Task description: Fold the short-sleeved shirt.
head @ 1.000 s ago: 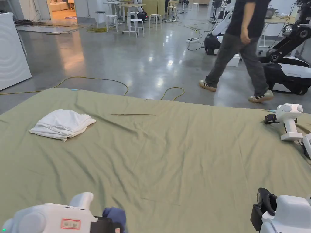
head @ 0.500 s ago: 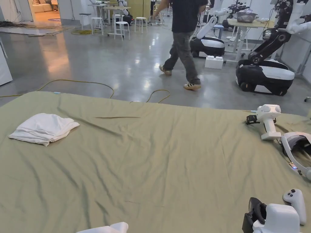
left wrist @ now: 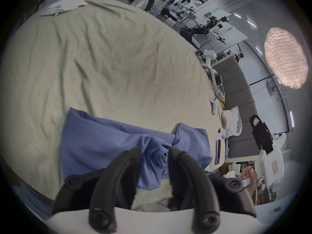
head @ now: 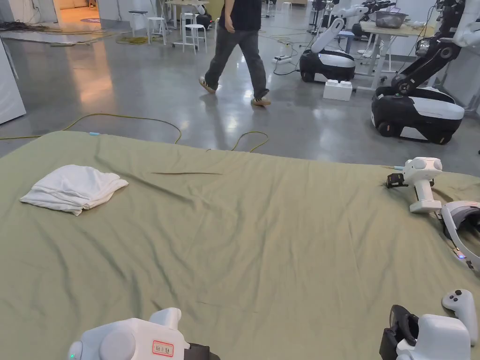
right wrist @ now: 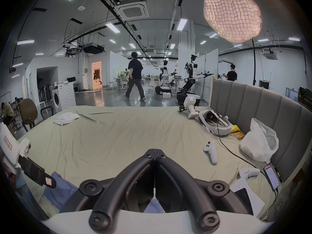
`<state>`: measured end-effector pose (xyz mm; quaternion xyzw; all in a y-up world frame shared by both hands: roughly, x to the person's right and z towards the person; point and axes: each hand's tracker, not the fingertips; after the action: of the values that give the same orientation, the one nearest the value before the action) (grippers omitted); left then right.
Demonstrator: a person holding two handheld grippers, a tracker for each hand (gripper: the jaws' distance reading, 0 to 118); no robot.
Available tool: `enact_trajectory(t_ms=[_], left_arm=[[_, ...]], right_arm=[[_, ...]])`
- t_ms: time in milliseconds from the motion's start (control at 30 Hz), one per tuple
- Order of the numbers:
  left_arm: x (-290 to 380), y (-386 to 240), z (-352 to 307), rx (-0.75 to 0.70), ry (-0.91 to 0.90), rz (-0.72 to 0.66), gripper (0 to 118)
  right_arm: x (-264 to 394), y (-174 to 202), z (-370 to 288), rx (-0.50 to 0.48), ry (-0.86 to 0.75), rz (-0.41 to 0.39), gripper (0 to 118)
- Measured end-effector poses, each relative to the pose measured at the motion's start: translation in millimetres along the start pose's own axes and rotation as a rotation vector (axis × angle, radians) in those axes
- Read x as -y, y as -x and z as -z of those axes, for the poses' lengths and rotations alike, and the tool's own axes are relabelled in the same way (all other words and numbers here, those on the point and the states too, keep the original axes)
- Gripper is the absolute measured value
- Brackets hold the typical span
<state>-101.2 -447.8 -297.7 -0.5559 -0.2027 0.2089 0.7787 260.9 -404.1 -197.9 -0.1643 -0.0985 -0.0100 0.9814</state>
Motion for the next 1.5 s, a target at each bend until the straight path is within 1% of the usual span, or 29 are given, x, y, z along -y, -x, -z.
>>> enact_trajectory(t_ms=[33, 67, 133, 267, 400, 533, 700, 867, 967, 1067, 1167, 1200, 1233, 1267, 1300, 1333, 1367, 1433, 1500], left_arm=[[0.0, 1.5, 1.4, -0.041, -0.003, 0.017, 20], [-1.6, 9.3, 9.3, -0.064, -0.001, 0.019, 19], [1.2, 12.8, 20.4, -0.083, 0.025, 0.024, 15], [15.8, 2.8, 48.8, -0.119, 0.121, 0.094, 14], [25.6, -9.0, 76.7, -0.065, 0.148, 0.140, 14], [27.8, -23.6, 86.4, -0.076, 0.096, 0.204, 14], [28.3, -31.1, 91.9, -0.073, 0.066, 0.215, 14], [28.7, -36.8, 95.4, -0.050, 0.107, 0.241, 14], [34.2, -44.9, 96.1, -0.049, 0.142, 0.315, 14], [35.5, -40.0, 95.9, -0.053, 0.156, 0.295, 14], [32.0, -25.8, 80.4, 0.010, 0.129, 0.214, 14], [29.6, -19.4, 70.8, 0.024, 0.112, 0.197, 15], [27.1, -11.8, 60.2, 0.026, 0.091, 0.191, 19], [22.2, 0.7, 52.2, 0.029, 0.066, 0.176, 28], [19.8, 9.9, 43.0, 0.025, 0.045, 0.159, 28], [17.2, 23.3, 31.7, 0.022, 0.018, 0.132, 31], [15.5, 33.7, 24.1, 0.018, 0.002, 0.115, 39], [11.2, 64.8, 7.4, 0.016, -0.033, 0.071, 59], [9.0, 92.6, -3.0, 0.009, -0.040, 0.021, 60]], right_arm=[[0.5, 0.8, 0.1, -0.002, 0.001, 0.003, 0], [1.1, 1.3, 0.6, -0.003, 0.003, 0.005, 0], [2.0, 2.1, 1.5, -0.006, 0.009, 0.007, 0], [4.9, 4.4, 2.3, -0.012, 0.017, 0.001, 0], [6.7, 5.5, 1.8, -0.015, 0.027, -0.009, 0], [8.1, 4.2, 0.8, -0.012, 0.031, -0.014, 0], [8.7, 1.3, 2.3, -0.008, 0.039, -0.020, 0], [8.1, 0.1, 3.3, -0.005, 0.044, -0.020, 0], [7.9, 0.3, 2.3, -0.005, 0.044, -0.022, 0], [7.3, 0.6, 2.5, -0.004, 0.045, -0.022, 0], [5.7, 1.6, 1.1, -0.005, 0.040, -0.020, 0], [4.8, 2.0, 0.7, -0.007, 0.034, -0.019, 0], [3.7, 3.2, -0.5, -0.008, 0.030, -0.020, 0], [2.5, 4.1, -0.9, -0.012, 0.024, -0.020, 0], [1.3, 5.0, -1.1, -0.014, 0.019, -0.020, 0], [-0.2, 6.4, -1.3, -0.017, 0.013, -0.020, 0], [-1.0, 7.4, -1.2, -0.020, 0.010, -0.020, 0], [-3.4, 10.7, -0.4, -0.028, 0.004, -0.021, 0], [-4.7, 14.5, 0.4, -0.036, 0.002, -0.023, 0]])
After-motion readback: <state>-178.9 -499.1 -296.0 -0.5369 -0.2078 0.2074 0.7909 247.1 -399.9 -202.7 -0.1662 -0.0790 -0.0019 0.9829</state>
